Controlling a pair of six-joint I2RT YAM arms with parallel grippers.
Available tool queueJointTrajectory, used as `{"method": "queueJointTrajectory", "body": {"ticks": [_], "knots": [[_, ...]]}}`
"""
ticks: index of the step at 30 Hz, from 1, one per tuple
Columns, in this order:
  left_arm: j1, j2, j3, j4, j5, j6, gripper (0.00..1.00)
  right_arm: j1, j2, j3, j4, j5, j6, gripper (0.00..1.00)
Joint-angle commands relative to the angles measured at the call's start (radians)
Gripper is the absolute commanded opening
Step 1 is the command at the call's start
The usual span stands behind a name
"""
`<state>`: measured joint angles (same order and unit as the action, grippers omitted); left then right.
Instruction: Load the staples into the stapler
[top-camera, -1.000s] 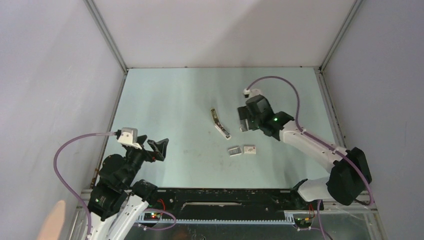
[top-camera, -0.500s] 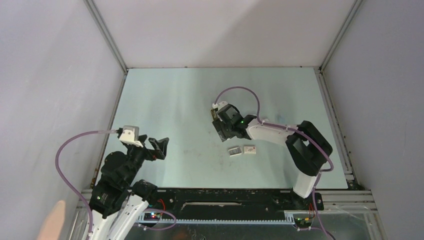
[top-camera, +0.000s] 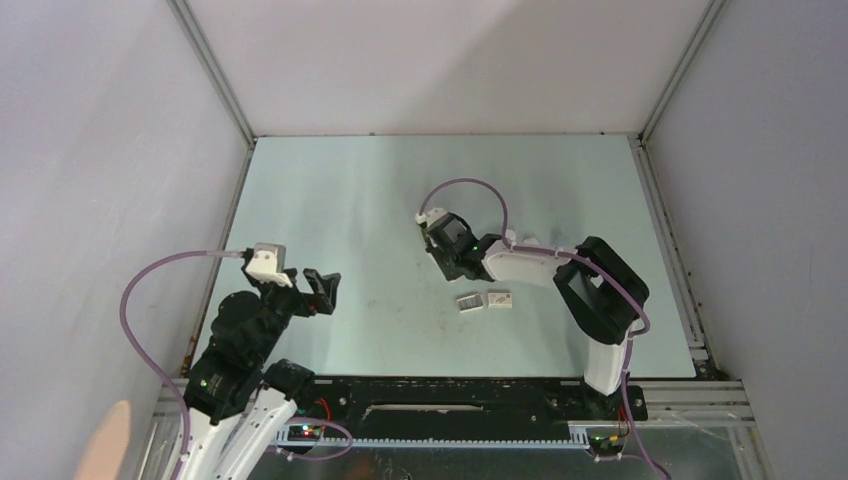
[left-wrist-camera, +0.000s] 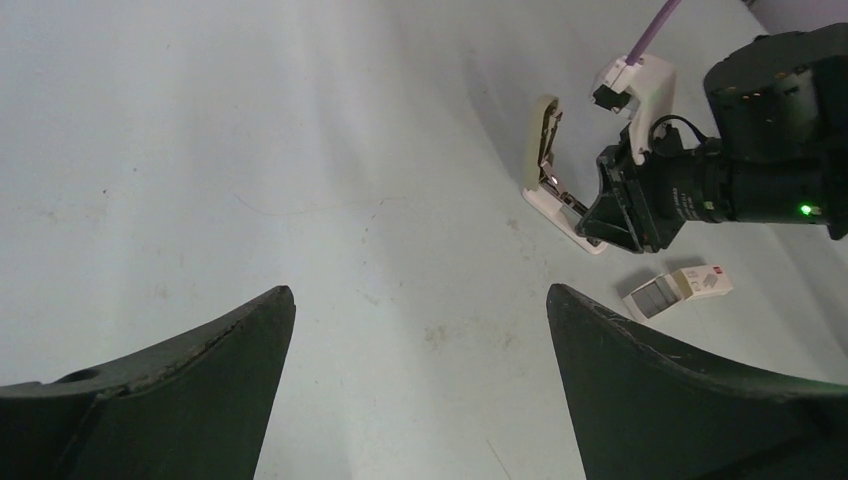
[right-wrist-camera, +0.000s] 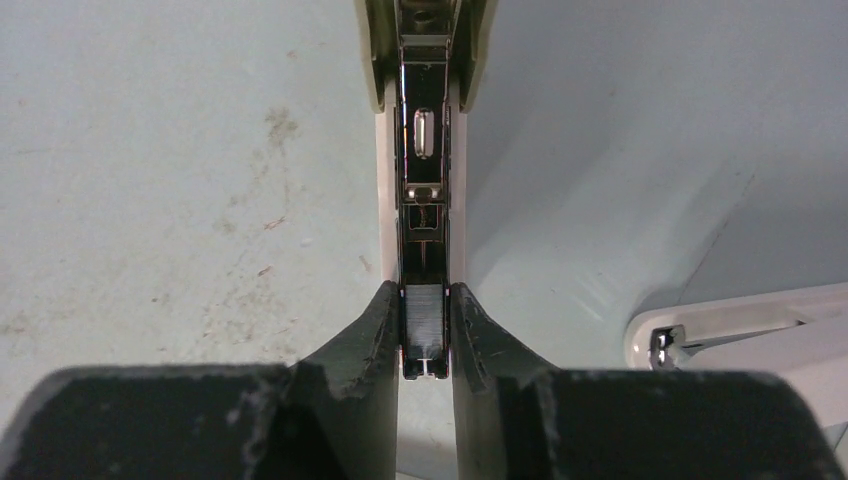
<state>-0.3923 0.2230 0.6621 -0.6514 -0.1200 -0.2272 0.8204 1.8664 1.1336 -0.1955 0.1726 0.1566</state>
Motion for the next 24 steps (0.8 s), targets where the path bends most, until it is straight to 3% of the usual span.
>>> {"method": "queueJointTrajectory", "body": {"ticks": [1,10,16,20,24], "knots": [[0.007,0.067,0.025,0.012,-0.059,-0.037,1.0,0.072,-0.025,0.033,0.036,0.011,-0.041,0.07],[0.007,0.212,0.046,0.045,-0.093,-0.257,1.0,0.193,-0.035,-0.026,0.142,-0.081,-0.08,0.06],[0.006,0.259,-0.08,0.239,-0.082,-0.412,0.99,0.213,-0.015,-0.089,0.25,-0.126,-0.074,0.08],[0.006,0.279,-0.184,0.44,-0.064,-0.492,0.95,0.215,-0.034,-0.144,0.315,-0.139,-0.065,0.24],[0.006,0.346,-0.206,0.531,-0.066,-0.521,0.94,0.221,-0.069,-0.193,0.371,-0.147,-0.06,0.38]]}}
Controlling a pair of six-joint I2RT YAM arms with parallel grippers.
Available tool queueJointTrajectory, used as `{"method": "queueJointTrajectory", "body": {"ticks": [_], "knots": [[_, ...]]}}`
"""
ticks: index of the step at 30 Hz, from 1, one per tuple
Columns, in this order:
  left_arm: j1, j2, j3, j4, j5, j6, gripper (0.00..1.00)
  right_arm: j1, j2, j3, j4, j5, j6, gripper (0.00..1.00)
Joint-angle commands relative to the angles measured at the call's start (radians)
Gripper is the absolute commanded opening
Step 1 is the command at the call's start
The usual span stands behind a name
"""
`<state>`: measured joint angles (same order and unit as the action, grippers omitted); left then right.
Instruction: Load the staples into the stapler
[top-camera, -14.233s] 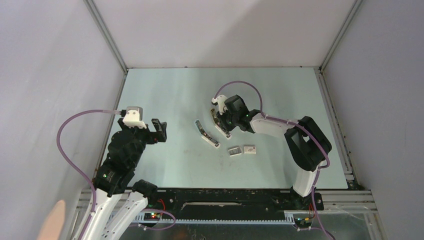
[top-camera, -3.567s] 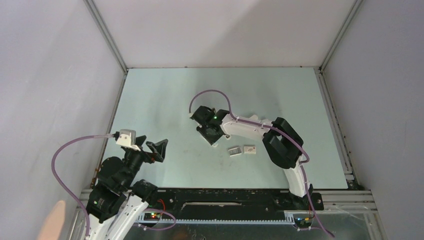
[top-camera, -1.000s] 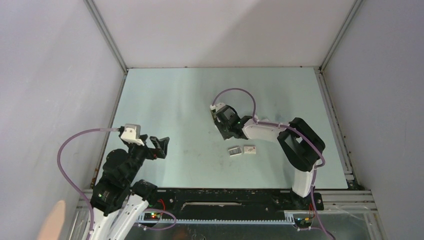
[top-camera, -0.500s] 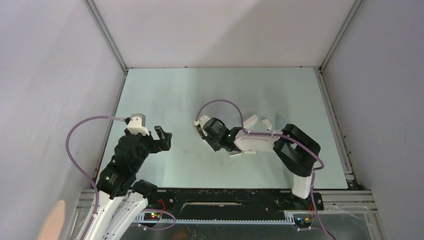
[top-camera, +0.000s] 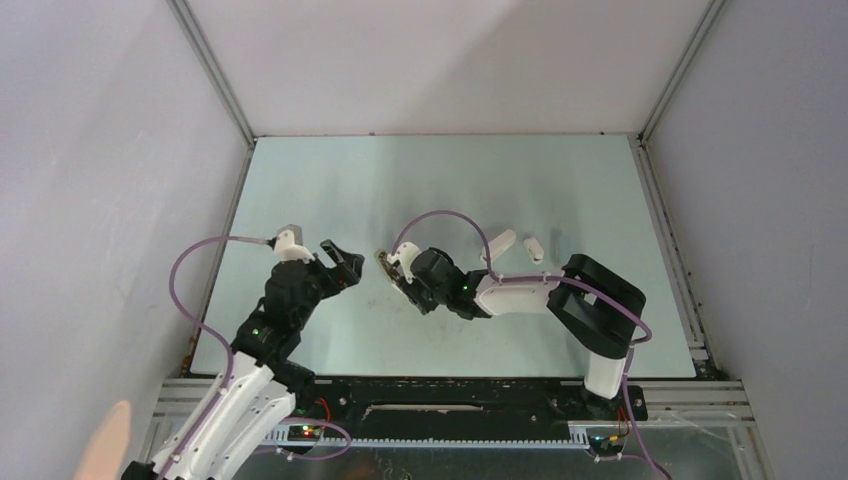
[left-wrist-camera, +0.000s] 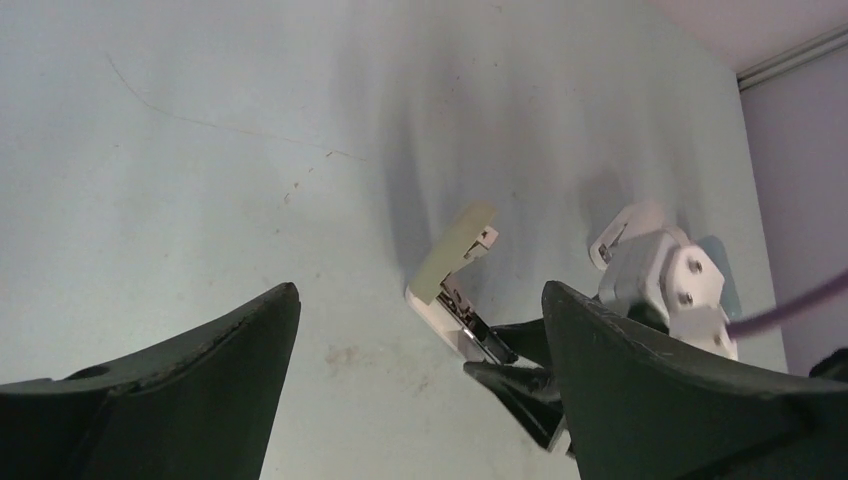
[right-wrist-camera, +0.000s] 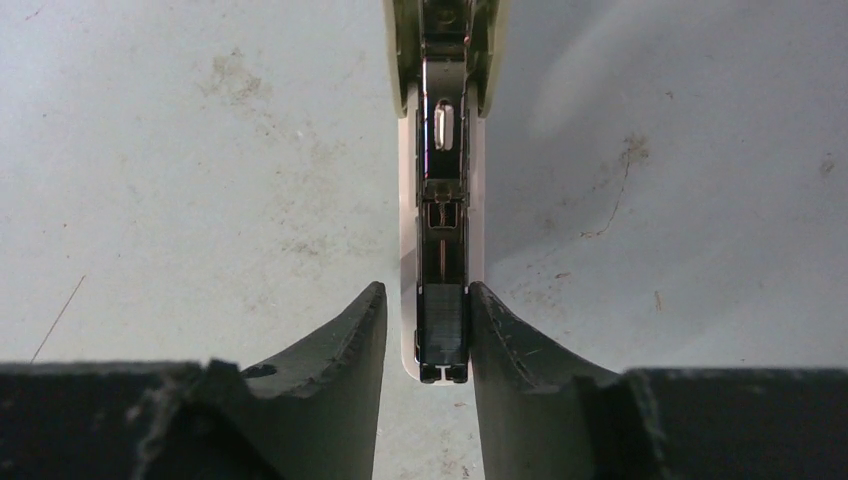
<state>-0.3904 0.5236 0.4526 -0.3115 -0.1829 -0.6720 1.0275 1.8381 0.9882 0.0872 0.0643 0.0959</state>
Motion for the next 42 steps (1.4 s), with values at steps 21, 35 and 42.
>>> {"method": "queueJointTrajectory", "body": {"ticks": [21,35,42], "knots": [[0.086,0.532,0.064,0.529,0.187,-0.111,0.73,0.013,-0.063,-0.129,0.168,-0.028,-0.019,0.1],[0.082,0.764,0.01,0.74,0.453,-0.198,0.28,0.014,-0.045,-0.133,0.198,-0.044,-0.015,0.08],[0.019,0.642,-0.089,0.748,0.436,-0.229,0.27,0.011,-0.054,-0.155,0.244,-0.037,0.001,0.09]]}}
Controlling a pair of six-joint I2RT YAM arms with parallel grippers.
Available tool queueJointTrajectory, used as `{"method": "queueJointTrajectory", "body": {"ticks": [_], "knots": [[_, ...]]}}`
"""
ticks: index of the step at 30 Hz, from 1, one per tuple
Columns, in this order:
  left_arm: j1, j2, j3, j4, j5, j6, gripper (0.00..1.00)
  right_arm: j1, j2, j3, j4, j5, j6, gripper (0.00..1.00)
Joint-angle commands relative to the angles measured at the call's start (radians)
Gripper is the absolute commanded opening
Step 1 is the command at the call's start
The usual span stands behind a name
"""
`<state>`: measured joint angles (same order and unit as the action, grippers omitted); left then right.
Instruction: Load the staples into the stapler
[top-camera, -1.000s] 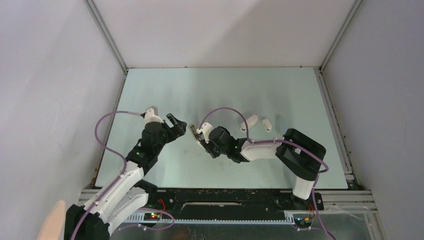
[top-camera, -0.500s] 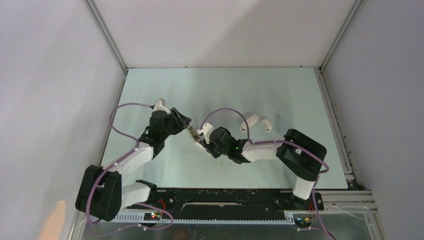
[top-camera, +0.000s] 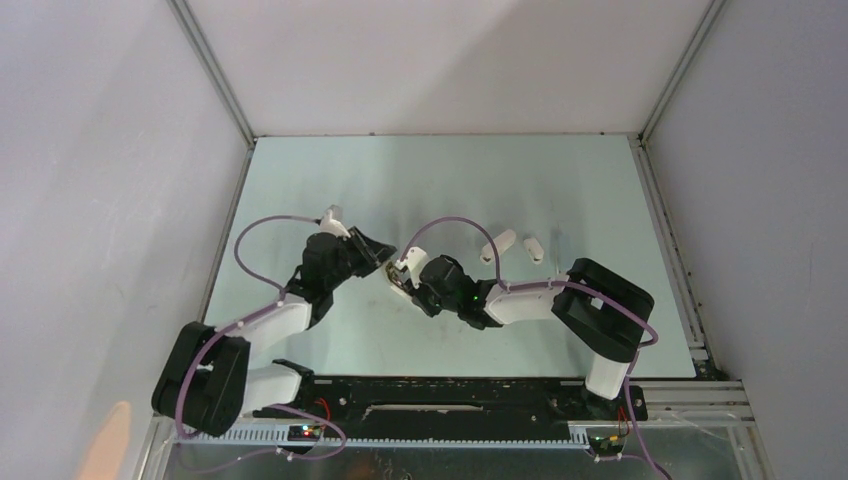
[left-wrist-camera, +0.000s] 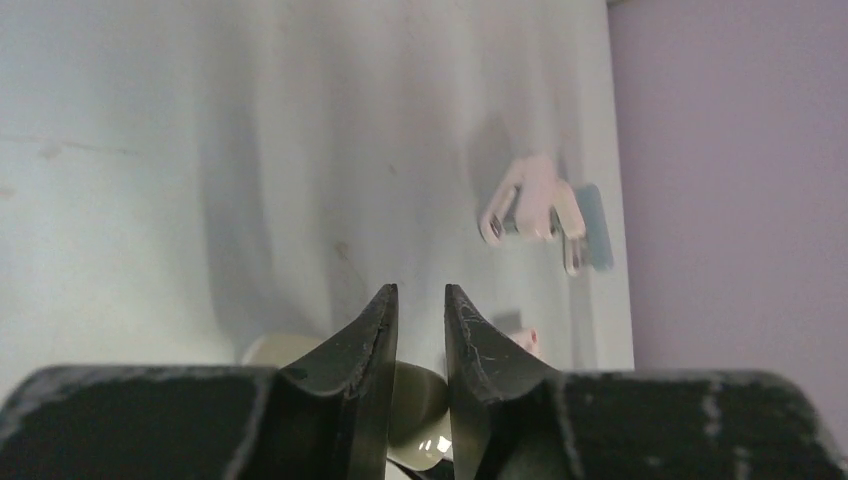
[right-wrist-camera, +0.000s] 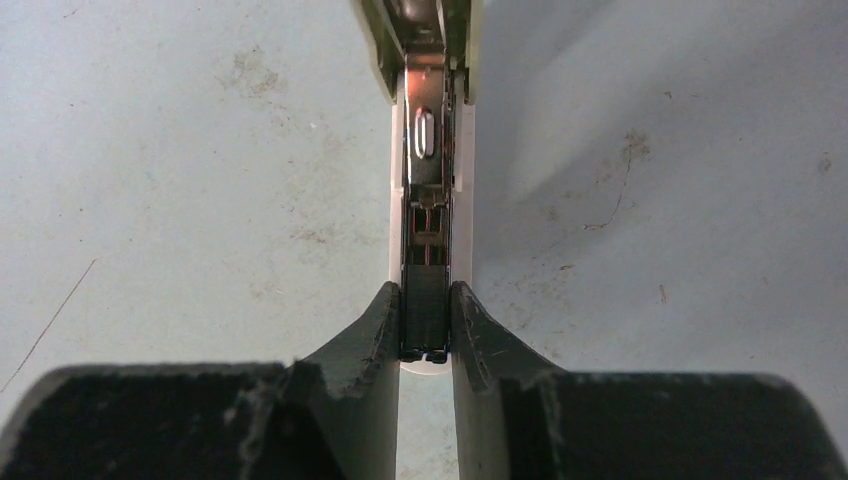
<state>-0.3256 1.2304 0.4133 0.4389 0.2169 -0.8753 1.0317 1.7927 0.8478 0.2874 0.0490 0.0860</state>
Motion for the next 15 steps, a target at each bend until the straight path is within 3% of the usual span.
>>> {"method": "queueJointTrajectory", "body": {"ticks": [1,9,15], "knots": [[-0.058,-0.081,-0.061,-0.002,0.028,-0.035,0.27,0.006,-0.007,-0.015,0.046,-0.02,0.012,0.09],[-0.127,-0.14,-0.117,0.018,-0.022,-0.083,0.3,0.008,-0.017,-0.018,0.04,0.008,0.015,0.15],[-0.125,-0.269,-0.108,-0.1,-0.084,-0.056,0.39,0.015,-0.086,-0.025,-0.031,0.054,0.017,0.39]]}}
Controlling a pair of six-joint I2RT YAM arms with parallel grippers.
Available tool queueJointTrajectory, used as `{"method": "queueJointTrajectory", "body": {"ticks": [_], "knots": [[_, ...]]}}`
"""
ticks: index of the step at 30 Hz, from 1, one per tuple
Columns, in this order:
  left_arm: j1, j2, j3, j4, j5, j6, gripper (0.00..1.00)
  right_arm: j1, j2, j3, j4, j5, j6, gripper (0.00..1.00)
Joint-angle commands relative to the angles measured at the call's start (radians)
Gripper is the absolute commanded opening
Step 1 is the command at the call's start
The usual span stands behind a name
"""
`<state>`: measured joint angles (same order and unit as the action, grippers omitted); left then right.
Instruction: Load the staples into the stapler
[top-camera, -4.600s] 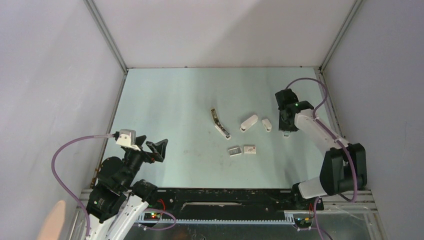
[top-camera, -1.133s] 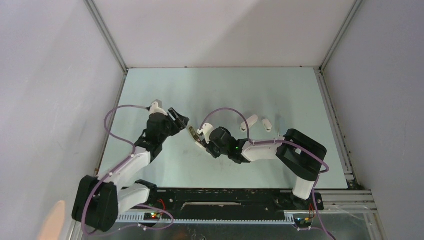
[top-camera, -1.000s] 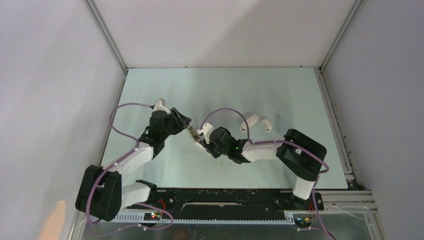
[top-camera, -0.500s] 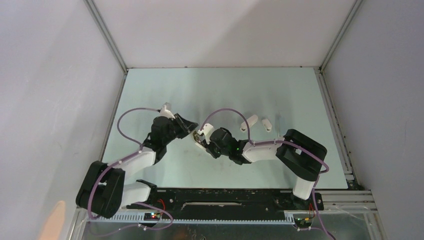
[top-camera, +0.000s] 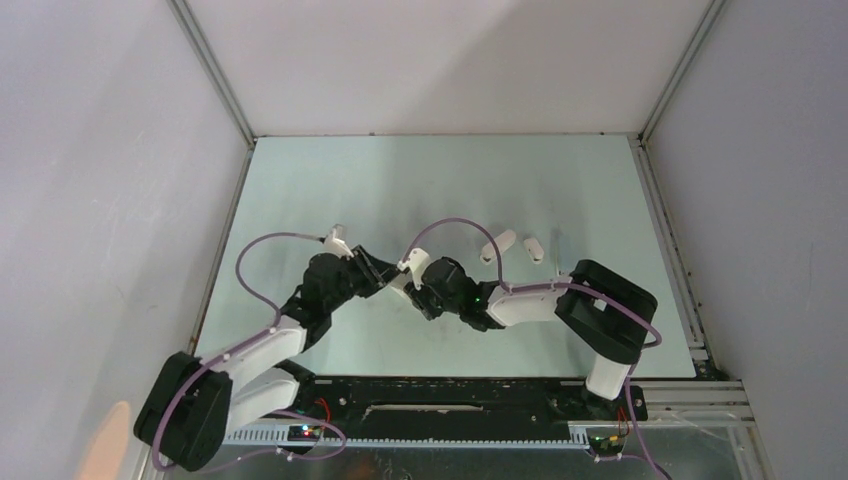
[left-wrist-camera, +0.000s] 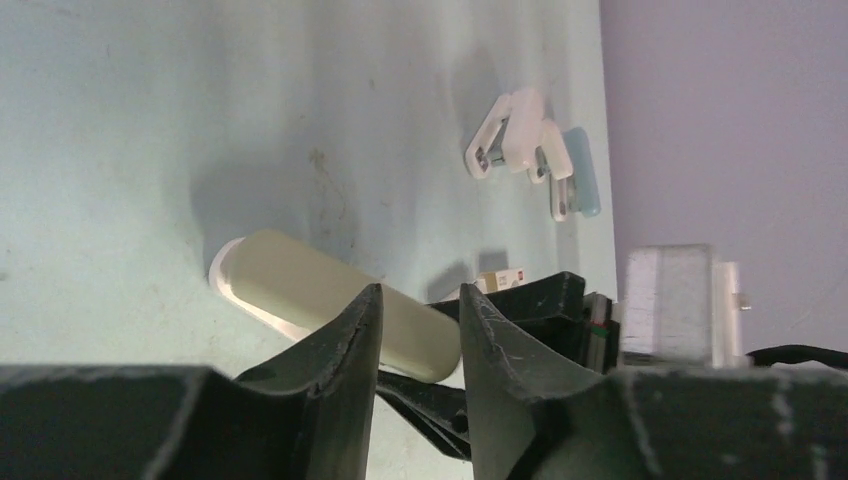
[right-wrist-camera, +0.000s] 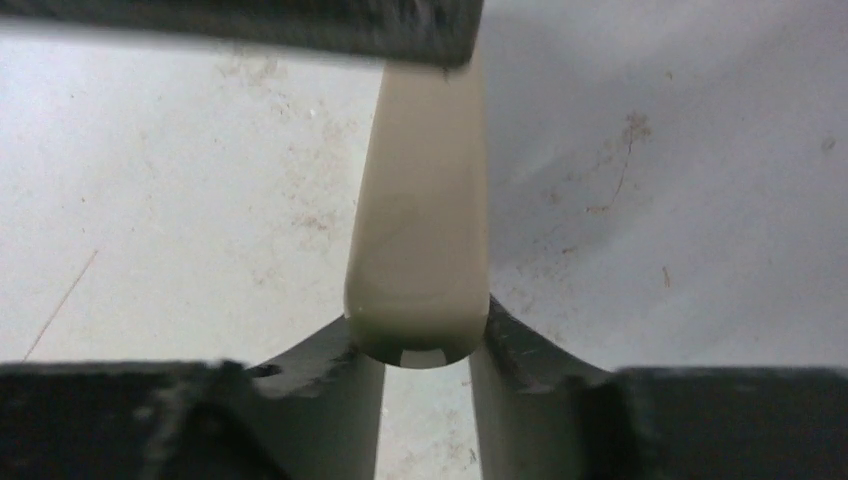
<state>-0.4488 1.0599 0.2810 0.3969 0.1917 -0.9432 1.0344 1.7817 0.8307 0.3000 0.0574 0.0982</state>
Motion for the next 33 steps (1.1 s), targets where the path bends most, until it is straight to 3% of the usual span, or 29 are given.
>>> {"method": "queueJointTrajectory", "body": {"ticks": [1,8,12,17,25,33], "knots": [[-0.001,-0.14,0.034,-0.101,-0.076,0.03,0.42,0.016,-0.09,-0.009,-0.062,0.056,0.008,0.42],[0.025,-0.433,0.107,-0.447,-0.188,0.146,0.65,0.067,-0.222,-0.028,-0.261,0.126,0.077,0.65],[0.039,-0.596,0.175,-0.666,-0.271,0.214,0.85,0.08,-0.301,-0.011,-0.399,0.096,0.128,0.69],[0.042,-0.741,0.318,-0.915,-0.343,0.358,0.98,0.079,-0.313,0.098,-0.591,0.091,0.145,0.68],[0.041,-0.861,0.514,-1.119,-0.349,0.613,1.0,0.054,-0.158,0.356,-0.805,0.09,0.097,0.67],[0.04,-0.986,0.463,-1.053,-0.301,0.743,1.0,0.018,0.074,0.622,-0.935,0.063,0.044,0.66]]}}
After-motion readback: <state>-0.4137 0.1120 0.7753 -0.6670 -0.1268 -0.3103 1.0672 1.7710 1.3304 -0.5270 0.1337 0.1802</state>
